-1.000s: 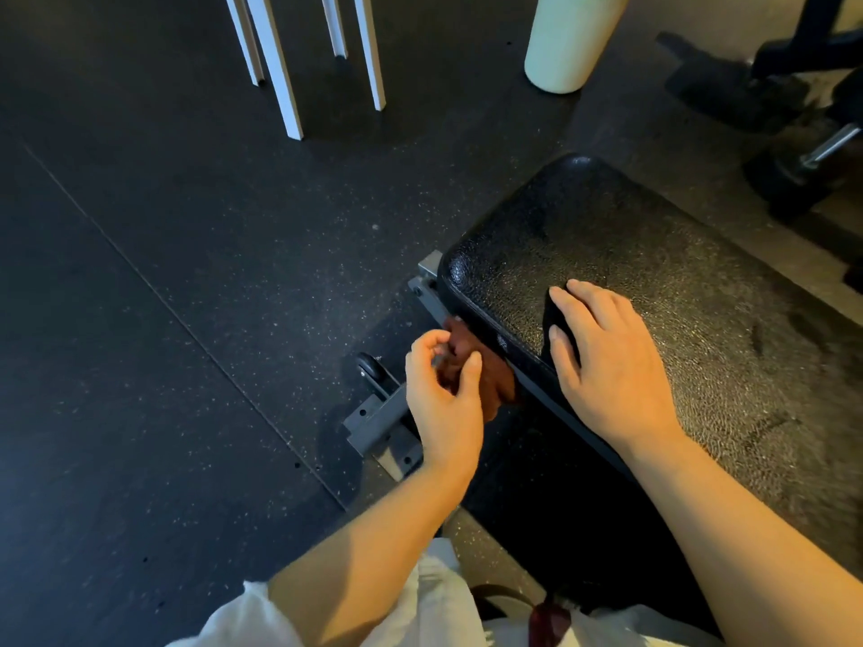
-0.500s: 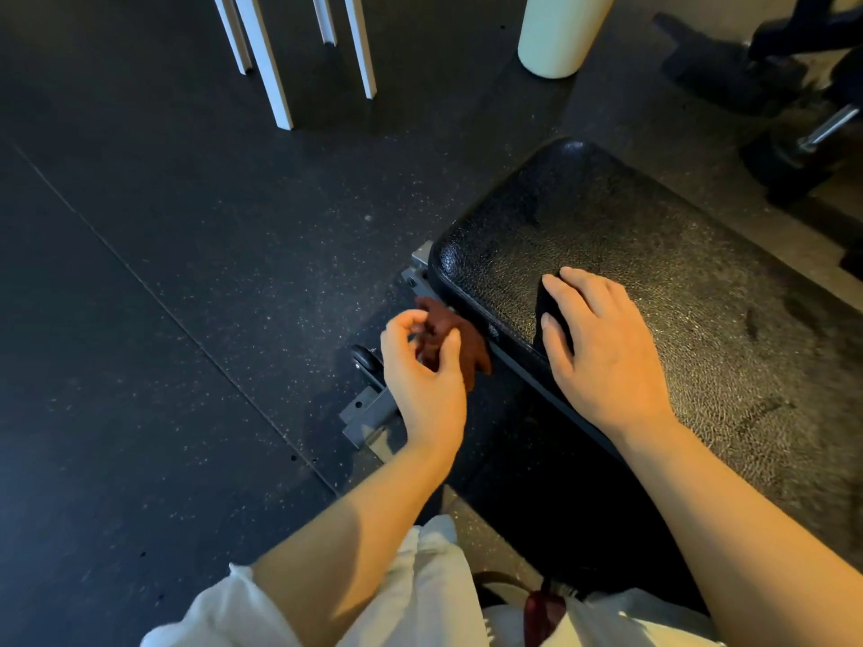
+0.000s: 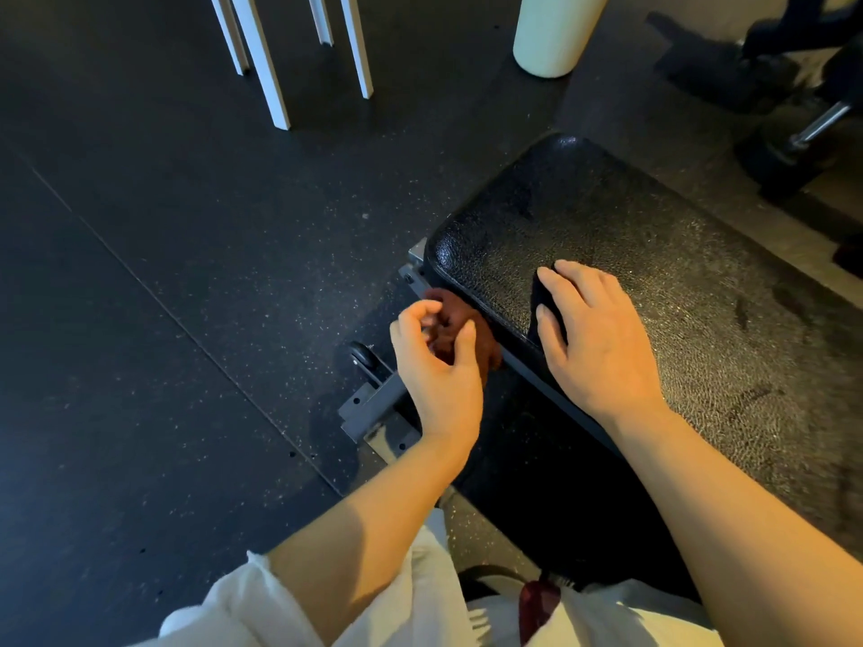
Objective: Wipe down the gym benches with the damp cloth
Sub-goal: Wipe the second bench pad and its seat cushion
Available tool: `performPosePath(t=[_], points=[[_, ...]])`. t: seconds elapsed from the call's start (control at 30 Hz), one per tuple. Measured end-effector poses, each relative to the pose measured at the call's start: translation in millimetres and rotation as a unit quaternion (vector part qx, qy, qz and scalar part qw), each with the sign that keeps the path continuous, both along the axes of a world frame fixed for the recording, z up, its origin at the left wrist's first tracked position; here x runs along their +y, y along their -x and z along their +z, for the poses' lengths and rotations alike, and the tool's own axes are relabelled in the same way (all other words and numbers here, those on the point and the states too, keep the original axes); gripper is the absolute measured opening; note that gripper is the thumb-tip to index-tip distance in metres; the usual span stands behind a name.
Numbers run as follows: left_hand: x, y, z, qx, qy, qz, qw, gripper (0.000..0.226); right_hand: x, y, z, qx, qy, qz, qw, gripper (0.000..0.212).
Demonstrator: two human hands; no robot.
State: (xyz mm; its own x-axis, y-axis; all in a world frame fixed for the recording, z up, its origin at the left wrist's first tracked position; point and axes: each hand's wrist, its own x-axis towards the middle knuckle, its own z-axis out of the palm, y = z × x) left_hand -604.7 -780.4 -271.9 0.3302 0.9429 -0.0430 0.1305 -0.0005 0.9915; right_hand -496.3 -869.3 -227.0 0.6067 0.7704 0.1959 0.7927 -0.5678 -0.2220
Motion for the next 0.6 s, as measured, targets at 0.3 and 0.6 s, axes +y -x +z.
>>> performPosePath(t=[0.3, 0.6], points=[[6.8, -7.3, -18.5, 0.045, 0.065, -0.006, 0.997, 0.036, -1.3, 0.4, 0.7, 0.002, 0.005, -0.003, 1.000, 0.041], [-18.9, -6.9, 12.7, -0.015, -0.071, 0.010, 0.997, 0.032, -1.4, -1.1, 0.5, -0.002, 0.003, 0.000, 1.000, 0.040]])
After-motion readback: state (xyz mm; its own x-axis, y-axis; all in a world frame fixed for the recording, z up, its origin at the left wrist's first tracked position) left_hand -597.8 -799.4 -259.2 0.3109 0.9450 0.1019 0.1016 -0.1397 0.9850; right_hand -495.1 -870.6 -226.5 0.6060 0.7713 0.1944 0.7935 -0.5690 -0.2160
